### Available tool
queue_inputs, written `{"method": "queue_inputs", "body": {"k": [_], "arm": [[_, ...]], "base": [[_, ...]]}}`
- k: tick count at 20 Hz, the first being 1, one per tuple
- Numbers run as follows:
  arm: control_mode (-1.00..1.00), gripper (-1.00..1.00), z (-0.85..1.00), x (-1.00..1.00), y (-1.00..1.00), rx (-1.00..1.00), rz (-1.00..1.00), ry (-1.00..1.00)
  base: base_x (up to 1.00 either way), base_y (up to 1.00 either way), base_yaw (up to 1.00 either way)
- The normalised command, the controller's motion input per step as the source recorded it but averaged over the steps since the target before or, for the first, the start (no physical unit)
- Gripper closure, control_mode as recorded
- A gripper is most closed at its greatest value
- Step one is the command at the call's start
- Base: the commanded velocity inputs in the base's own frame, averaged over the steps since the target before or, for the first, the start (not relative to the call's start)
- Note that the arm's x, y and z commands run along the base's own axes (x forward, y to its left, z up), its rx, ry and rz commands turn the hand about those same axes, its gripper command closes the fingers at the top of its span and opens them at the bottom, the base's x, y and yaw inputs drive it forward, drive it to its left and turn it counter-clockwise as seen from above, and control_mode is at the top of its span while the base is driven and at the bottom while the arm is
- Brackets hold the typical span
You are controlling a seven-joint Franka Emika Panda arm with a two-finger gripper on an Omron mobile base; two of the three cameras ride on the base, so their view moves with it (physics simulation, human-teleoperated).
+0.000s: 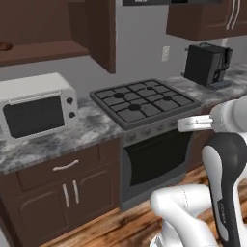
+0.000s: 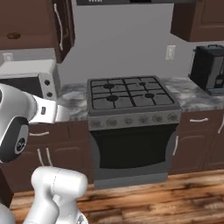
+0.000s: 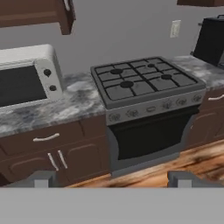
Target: Pick the avocado and bread from the counter and place them on the plate. Then pick the jam from the cabinet and place it next to the plate. Lastly close the cabinet door.
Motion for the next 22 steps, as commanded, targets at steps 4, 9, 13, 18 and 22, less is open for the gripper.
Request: {"method": "queue_inputs", "body": {"k": [4,9,13,18,22], "arm": [[1.0,-1.0,0.0,0.0,0.0,0.0,0.0,0.0],[1.0,-1.0,0.0,0.0,0.0,0.0,0.0,0.0],[1.0,-1.0,0.0,0.0,0.0,0.0,0.0,0.0],[1.0,-1.0,0.0,0.0,0.0,0.0,0.0,0.0],[1.0,-1.0,0.0,0.0,0.0,0.0,0.0,0.0]], "base": [[-0.01,0.76,0.17],[0.29,0.61,0.23],[0.54,0.05,0.41],[0.14,0.09,0.36],[0.16,0.07,0.17]]}}
